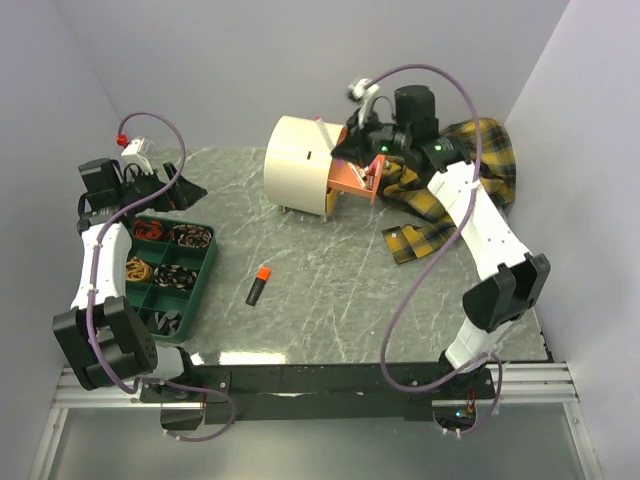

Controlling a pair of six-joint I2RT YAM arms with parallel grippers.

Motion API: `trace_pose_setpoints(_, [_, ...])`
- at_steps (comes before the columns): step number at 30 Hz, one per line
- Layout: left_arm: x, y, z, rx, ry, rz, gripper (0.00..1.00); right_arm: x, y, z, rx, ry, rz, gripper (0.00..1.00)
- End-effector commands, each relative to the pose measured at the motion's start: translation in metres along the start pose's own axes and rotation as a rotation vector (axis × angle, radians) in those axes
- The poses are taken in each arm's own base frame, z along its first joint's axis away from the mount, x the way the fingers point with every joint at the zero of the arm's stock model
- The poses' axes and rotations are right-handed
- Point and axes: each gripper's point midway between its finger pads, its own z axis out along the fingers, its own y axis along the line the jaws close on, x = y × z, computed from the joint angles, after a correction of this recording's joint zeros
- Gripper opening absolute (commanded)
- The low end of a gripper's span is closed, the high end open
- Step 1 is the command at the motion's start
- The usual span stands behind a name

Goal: Sort the stationery into containers
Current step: Place the pen in the drawer, then pick up the pen from the center of the board.

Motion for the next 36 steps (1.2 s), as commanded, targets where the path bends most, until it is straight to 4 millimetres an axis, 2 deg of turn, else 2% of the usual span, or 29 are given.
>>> trace_pose_setpoints(1, [-0.024, -0.018, -0.005, 0.045, -0.051, 0.041, 1.00, -0.006, -0.061, 0.001, 0.158, -0.102, 0.238, 0.00])
trace_pose_setpoints(4, [-0.021, -0.021, -0.008, 0.042, -0.046, 0.043, 0.99, 0.011, -0.092, 0.002, 0.229, -0.090, 0.304, 0.00])
trace_pose_setpoints(6, [-0.018, -0.022, -0.008, 0.042, -0.043, 0.037, 0.99, 0.020, -0.106, 0.005, 0.257, -0.079, 0.314, 0.00])
trace_pose_setpoints(12, [-0.015, -0.022, -0.010, 0.035, -0.039, 0.033, 0.99, 0.042, -0.122, 0.016, 0.293, -0.032, 0.332, 0.00])
trace_pose_setpoints(15, [-0.013, -0.021, -0.008, 0.035, -0.036, 0.025, 0.99, 0.056, -0.131, 0.020, 0.337, -0.007, 0.357, 0.11])
trace_pose_setpoints(16, [-0.014, -0.021, -0.008, 0.034, -0.041, 0.022, 0.99, 0.058, -0.133, 0.020, 0.346, -0.004, 0.361, 0.22])
trace_pose_setpoints(17, [-0.014, -0.020, -0.008, 0.033, -0.041, 0.020, 0.99, 0.058, -0.134, 0.019, 0.345, -0.005, 0.363, 0.27])
trace_pose_setpoints(19, [-0.014, -0.021, -0.008, 0.033, -0.042, 0.023, 0.99, 0.050, -0.130, 0.017, 0.323, -0.017, 0.341, 0.34])
trace_pose_setpoints(22, [-0.013, -0.021, -0.009, 0.031, -0.042, 0.024, 0.99, 0.027, -0.120, 0.008, 0.283, -0.061, 0.313, 0.40])
trace_pose_setpoints(25, [-0.013, -0.021, -0.009, 0.034, -0.042, 0.021, 0.99, 0.000, -0.086, 0.002, 0.140, -0.101, 0.199, 0.45])
trace_pose_setpoints(26, [-0.013, -0.020, -0.008, 0.034, -0.043, 0.023, 0.99, -0.012, -0.074, -0.006, 0.121, -0.125, 0.166, 0.46])
trace_pose_setpoints(28, [-0.015, -0.021, -0.009, 0.032, -0.047, 0.029, 0.99, -0.017, -0.040, -0.002, 0.001, -0.136, 0.073, 0.47])
trace_pose_setpoints(29, [-0.015, -0.021, -0.009, 0.031, -0.046, 0.031, 0.99, -0.023, -0.020, -0.006, -0.049, -0.145, -0.001, 0.47])
trace_pose_setpoints(30, [-0.013, -0.020, -0.010, 0.026, -0.041, 0.030, 0.99, -0.008, -0.001, -0.001, -0.105, -0.095, -0.125, 0.47])
trace_pose_setpoints(31, [-0.013, -0.020, -0.010, 0.024, -0.039, 0.047, 0.99, -0.004, 0.030, 0.009, -0.179, -0.067, -0.215, 0.47])
trace_pose_setpoints(32, [-0.011, -0.019, -0.011, 0.017, -0.033, 0.051, 0.99, 0.015, 0.055, 0.009, -0.243, 0.004, -0.265, 0.47])
trace_pose_setpoints(33, [-0.007, -0.019, -0.011, 0.018, -0.023, 0.046, 0.99, 0.029, 0.068, 0.015, -0.295, 0.030, -0.424, 0.47])
trace_pose_setpoints(34, [-0.006, -0.019, -0.013, 0.014, -0.021, 0.060, 0.99, 0.040, 0.078, 0.018, -0.320, 0.066, -0.480, 0.47])
trace_pose_setpoints(35, [-0.005, -0.020, -0.013, 0.014, -0.018, 0.062, 0.99, 0.058, 0.109, 0.027, -0.401, 0.106, -0.517, 0.47])
trace_pose_setpoints(36, [-0.003, -0.020, -0.014, 0.014, -0.015, 0.062, 1.00, 0.065, 0.118, 0.031, -0.438, 0.114, -0.593, 0.46])
